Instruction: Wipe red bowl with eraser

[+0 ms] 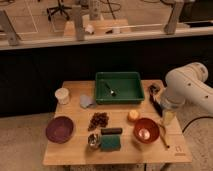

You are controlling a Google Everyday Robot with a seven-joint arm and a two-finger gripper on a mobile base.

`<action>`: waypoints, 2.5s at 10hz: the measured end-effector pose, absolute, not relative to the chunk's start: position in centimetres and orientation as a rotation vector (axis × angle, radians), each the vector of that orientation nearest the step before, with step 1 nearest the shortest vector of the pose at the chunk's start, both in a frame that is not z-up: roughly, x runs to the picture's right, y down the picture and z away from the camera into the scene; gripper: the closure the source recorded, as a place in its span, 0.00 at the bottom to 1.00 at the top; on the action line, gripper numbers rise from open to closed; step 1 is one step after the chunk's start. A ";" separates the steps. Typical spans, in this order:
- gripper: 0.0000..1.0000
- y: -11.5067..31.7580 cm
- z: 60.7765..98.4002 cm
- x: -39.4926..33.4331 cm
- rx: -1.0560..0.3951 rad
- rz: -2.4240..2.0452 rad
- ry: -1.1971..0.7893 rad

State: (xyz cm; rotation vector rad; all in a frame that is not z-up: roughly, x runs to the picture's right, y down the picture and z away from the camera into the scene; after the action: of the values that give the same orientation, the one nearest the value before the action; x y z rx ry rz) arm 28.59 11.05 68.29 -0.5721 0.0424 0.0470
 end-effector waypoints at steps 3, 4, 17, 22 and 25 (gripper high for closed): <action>0.20 11.1 68.3 28.6 -0.573 0.047 0.042; 0.20 11.1 68.3 28.6 -0.573 0.047 0.042; 0.20 17.7 72.7 9.3 -0.758 -0.170 -0.244; 0.20 21.1 74.7 6.9 -0.776 -0.232 -0.371; 0.20 21.3 76.0 6.9 -0.762 -0.280 -0.378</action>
State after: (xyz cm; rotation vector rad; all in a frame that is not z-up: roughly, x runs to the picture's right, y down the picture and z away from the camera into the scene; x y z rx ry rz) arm 6.86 21.30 75.97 -0.7615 -0.3779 -0.2804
